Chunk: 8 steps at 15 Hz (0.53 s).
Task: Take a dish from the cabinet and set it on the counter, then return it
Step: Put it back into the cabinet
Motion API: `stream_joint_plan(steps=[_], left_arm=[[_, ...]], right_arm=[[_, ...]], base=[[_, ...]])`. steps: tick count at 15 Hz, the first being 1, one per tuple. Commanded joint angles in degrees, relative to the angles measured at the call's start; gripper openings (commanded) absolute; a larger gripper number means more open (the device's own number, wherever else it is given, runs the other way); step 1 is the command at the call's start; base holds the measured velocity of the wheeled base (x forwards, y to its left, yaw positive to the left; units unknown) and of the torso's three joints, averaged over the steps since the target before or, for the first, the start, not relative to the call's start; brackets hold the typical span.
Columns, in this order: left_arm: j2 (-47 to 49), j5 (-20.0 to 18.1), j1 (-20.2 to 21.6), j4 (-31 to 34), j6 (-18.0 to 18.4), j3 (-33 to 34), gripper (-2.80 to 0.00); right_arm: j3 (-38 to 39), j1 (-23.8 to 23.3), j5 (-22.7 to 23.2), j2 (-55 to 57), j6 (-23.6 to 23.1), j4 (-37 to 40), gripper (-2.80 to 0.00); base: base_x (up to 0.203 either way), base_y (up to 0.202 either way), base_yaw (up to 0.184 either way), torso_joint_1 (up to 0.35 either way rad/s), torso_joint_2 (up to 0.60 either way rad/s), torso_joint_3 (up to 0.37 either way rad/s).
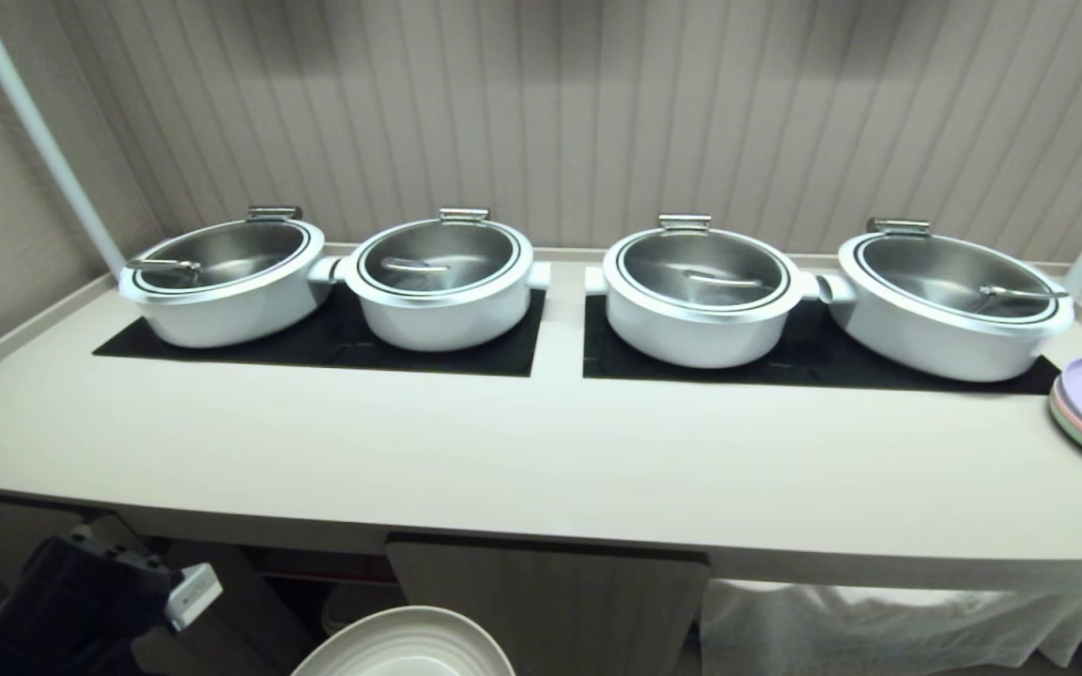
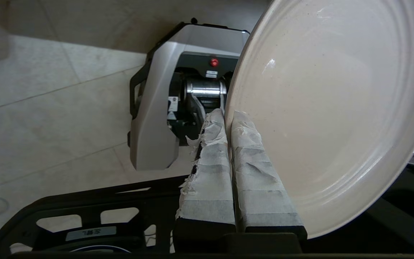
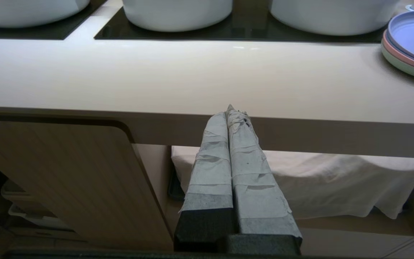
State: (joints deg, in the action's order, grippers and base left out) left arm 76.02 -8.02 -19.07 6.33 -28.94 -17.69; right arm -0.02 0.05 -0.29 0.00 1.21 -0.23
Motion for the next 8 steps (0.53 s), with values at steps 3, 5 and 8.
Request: stream_joint_plan(steps=[3,5,8], left_arm=[[0.09,-0.15,-0.01,0.0,-0.24,0.07,-2.8],[0.09,-0.15,-0.09,0.0,-0.24,0.11,-2.8],[0.09,-0.15,-0.01,0.0,-0.24,0.11,-2.8]], right_arm=[[-0.06,0.04,-0.02,0.0,0.02,-0.04,-2.8],[0.02,0.04,0.03,0.0,0.02,-0.04,-2.8],[-0.05,0.04,-0.03,0.0,0.02,-0.06,-2.8]], base=[[0.0,0.198,-0.003,0.004,0.0,0.004],[0.0,0.194,-0.003,0.003,0.0,0.006],[0.0,0.196,0.001,0.004,0.0,0.001]])
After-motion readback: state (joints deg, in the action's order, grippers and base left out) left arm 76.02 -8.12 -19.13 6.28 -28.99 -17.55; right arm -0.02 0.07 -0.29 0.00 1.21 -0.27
